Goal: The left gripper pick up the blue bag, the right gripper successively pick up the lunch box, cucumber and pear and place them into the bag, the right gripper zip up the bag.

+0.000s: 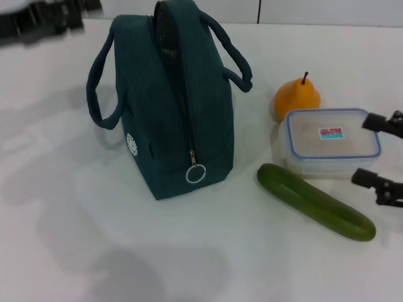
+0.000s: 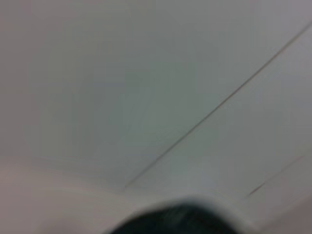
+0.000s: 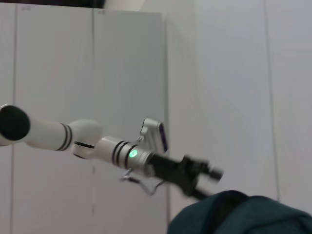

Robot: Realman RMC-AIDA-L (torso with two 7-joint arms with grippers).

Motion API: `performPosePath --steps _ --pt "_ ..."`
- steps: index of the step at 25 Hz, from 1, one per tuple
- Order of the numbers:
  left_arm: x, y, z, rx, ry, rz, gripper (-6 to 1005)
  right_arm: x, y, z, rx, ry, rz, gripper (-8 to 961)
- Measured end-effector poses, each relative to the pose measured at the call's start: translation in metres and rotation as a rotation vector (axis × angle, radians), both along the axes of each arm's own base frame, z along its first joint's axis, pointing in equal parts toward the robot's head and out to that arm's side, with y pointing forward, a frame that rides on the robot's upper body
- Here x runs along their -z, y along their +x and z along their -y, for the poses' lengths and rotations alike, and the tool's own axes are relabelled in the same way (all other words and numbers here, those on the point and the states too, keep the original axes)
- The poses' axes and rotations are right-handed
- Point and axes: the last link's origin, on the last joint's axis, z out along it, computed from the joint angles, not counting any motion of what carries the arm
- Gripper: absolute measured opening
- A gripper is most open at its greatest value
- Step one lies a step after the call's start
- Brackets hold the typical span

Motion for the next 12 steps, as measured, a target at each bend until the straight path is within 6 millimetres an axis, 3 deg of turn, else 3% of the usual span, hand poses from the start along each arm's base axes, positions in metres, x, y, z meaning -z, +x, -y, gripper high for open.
performPosePath --steps 4,12 --pt "0.006 0.000 0.007 -0.133 -0.141 -0.102 876 -0.009 0.008 0.000 0.032 0.046 -0.001 862" --pt "0.012 0.044 0.013 -0.084 -0.181 -0.216 875 -0.017 0.010 -0.005 0.041 0.073 0.010 860"
